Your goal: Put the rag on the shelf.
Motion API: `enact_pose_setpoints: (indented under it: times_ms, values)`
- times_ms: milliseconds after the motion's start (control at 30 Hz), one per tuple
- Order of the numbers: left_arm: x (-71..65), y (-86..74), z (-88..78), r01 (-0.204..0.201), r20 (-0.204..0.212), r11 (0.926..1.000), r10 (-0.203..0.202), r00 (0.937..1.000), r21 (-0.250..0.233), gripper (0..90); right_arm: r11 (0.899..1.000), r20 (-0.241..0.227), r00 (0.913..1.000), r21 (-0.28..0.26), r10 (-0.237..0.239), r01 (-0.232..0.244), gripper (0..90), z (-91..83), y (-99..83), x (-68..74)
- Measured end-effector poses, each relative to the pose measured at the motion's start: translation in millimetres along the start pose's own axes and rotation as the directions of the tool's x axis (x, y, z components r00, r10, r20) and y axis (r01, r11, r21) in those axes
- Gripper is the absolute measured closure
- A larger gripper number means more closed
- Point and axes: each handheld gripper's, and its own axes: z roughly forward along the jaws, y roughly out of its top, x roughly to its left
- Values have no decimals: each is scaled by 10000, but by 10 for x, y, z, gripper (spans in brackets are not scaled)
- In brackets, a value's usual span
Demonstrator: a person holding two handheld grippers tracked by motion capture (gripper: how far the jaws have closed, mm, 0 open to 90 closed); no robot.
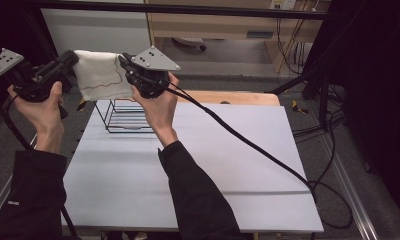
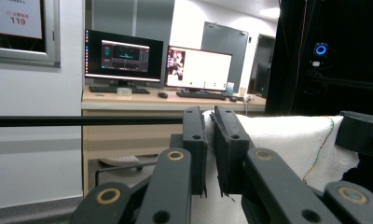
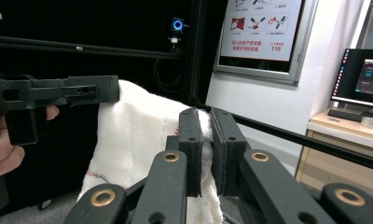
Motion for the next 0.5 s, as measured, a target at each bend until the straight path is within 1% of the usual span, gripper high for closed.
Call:
enact_pose_setpoints:
  times_ms: [367, 500]
  values:
    - [64, 139, 113, 44, -3, 9997, -44, 10000, -223, 836, 9999, 78, 9999, -110, -125, 126, 837, 116, 145, -56]
    - [81, 195, 153, 75, 45, 9995, -74, 10000, -317, 836, 9994, 132, 9995, -205, -288, 291, 837, 141, 222, -78]
